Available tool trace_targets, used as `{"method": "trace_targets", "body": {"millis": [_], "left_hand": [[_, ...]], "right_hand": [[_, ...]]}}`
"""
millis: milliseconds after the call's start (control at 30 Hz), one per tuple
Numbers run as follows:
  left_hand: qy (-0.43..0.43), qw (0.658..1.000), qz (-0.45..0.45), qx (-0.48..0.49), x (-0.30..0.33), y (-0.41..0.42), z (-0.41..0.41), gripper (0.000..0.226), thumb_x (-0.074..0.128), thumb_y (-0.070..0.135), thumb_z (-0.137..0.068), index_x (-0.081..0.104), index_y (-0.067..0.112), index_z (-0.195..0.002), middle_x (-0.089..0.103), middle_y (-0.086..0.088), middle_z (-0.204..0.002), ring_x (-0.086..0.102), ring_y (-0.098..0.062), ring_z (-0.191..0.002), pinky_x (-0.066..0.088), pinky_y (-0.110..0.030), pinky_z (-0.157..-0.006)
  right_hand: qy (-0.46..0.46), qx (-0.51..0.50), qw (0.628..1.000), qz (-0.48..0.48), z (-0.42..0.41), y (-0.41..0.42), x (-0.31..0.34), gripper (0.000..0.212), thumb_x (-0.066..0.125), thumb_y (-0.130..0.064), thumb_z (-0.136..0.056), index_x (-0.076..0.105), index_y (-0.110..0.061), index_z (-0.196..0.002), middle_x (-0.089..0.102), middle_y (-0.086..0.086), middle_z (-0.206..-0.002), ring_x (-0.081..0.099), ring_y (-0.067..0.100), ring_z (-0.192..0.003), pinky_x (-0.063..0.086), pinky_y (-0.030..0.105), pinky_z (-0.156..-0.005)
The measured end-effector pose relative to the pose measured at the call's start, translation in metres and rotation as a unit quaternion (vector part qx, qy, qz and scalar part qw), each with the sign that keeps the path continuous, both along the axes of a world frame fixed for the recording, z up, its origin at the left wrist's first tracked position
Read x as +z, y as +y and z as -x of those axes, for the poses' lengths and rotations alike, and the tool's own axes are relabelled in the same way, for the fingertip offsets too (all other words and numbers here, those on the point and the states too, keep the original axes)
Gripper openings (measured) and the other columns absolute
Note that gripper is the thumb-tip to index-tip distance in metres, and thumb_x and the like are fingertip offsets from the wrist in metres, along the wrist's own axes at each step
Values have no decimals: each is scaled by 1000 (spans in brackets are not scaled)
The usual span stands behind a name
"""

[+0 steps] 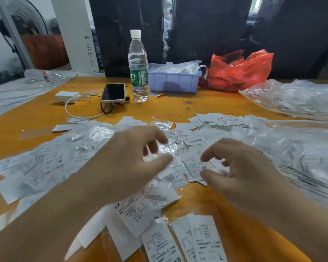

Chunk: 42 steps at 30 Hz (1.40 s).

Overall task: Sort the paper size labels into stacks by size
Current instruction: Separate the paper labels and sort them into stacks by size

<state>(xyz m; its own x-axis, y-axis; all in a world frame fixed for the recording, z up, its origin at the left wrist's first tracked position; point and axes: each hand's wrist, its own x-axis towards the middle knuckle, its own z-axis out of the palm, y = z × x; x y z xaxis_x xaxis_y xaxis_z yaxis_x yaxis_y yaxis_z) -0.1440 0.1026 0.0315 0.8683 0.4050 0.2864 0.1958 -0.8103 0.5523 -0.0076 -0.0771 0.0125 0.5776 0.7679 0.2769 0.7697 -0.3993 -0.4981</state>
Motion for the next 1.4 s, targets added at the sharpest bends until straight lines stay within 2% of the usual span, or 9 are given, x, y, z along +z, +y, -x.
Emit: {"method": "trace_targets", "body": {"millis": [133, 300, 433, 567, 667, 767, 1033, 1233, 1400], "left_hand": [[175, 980, -64, -70, -13, -1, -6, 64, 41, 84, -66, 36, 60, -126, 28, 40, -129, 19, 15, -124, 31, -22, -99], [209, 969, -130, -32, -32, 5, -14, 71, 24, 78, -79, 15, 54, -145, 1, 23, -155, -9, 4, -139, 5, -33, -117], [200, 961, -190, -9, -38, 10, -23, 59, 22, 67, -92, 14, 48, -148, 2, 11, -161, -9, -5, -143, -5, -34, -117], [178, 961, -209, 22, -35, 20, -23, 53, 26, 58, -97, 19, 47, -148, 3, 11, -161, -7, -6, -143, -7, -31, -115], [151, 974, -169, 25, -29, 20, -18, 67, 21, 73, -86, 22, 48, -148, 6, 14, -160, -3, -1, -140, -2, -31, -115], [187, 972, -144, -7, -30, 14, -13, 91, 14, 92, -63, 11, 54, -146, -1, 24, -156, -7, 3, -139, 2, -34, -116], [187, 967, -171, 13, -33, 26, -16, 54, 41, 54, -97, 20, 51, -146, 4, 17, -161, -5, -4, -144, 0, -32, -118], [165, 976, -133, -43, -30, 19, -14, 68, 47, 73, -80, 21, 58, -142, 8, 28, -155, -1, 3, -141, 10, -31, -114], [160, 976, -146, -31, -31, 19, -13, 53, 50, 48, -95, 26, 54, -142, 12, 25, -156, 1, 1, -142, 9, -29, -115]], "right_hand": [[-14, 18, 998, 50, -2, 1, -1, 17, 58, -44, -87, 54, -42, -103, 47, -28, -111, 36, -7, -109, 37, 16, -84], [-29, 40, 994, 95, -2, 3, -6, 24, 53, -49, -87, 51, -44, -110, 42, -31, -116, 32, -8, -116, 31, 13, -88], [-4, 68, 996, 59, 4, 1, -5, 41, 49, -64, -78, 53, -44, -113, 40, -37, -119, 27, -20, -114, 28, 1, -86], [3, 153, 982, 107, 15, 1, -5, 67, 47, -83, -69, 38, -52, -128, 19, -48, -126, 11, -24, -123, 30, 11, -91], [-16, 163, 976, 145, 18, 1, -7, 75, 48, -84, -70, 26, -53, -135, 10, -42, -131, 3, -21, -123, 24, 17, -95], [-24, 135, 982, 129, 14, 2, -8, 71, 44, -78, -76, 28, -50, -138, 13, -36, -136, 5, -16, -123, 22, 16, -96], [-49, 76, 984, 154, 4, 4, -12, 53, 38, -62, -92, 31, -42, -141, 18, -24, -151, 5, -6, -133, 14, 19, -107], [-73, 69, 984, 145, 2, 4, -12, 42, 40, -51, -98, 35, -42, -139, 28, -26, -145, 16, 0, -130, 17, 17, -103], [-92, 61, 986, 123, -1, 5, -10, 36, 44, -43, -99, 44, -40, -134, 40, -26, -136, 29, 3, -125, 25, 18, -99]]}}
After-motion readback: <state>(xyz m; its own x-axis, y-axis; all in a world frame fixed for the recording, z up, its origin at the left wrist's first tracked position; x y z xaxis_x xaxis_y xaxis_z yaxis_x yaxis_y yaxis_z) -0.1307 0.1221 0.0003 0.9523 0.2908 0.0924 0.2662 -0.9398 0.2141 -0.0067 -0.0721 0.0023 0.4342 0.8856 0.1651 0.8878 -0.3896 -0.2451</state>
